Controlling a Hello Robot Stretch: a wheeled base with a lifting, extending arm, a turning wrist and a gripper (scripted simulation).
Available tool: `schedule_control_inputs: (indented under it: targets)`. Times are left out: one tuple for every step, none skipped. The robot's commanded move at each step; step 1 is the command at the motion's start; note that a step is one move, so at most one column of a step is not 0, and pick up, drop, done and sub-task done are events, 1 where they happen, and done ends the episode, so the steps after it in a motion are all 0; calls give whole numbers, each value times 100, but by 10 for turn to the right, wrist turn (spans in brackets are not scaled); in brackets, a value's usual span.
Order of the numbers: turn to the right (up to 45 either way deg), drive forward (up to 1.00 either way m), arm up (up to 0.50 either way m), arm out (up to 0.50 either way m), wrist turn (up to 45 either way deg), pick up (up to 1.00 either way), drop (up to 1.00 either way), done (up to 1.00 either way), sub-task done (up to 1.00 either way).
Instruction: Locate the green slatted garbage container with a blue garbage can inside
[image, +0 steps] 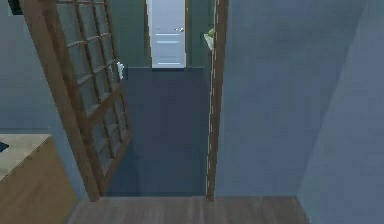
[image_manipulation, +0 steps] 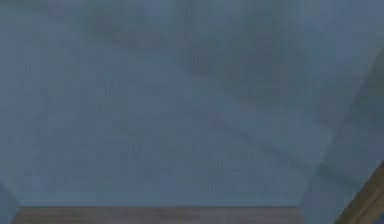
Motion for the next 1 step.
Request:
schedule_control_inputs:
  targets:
    - [450, 0, 0, 0, 0, 0, 0, 0, 0]
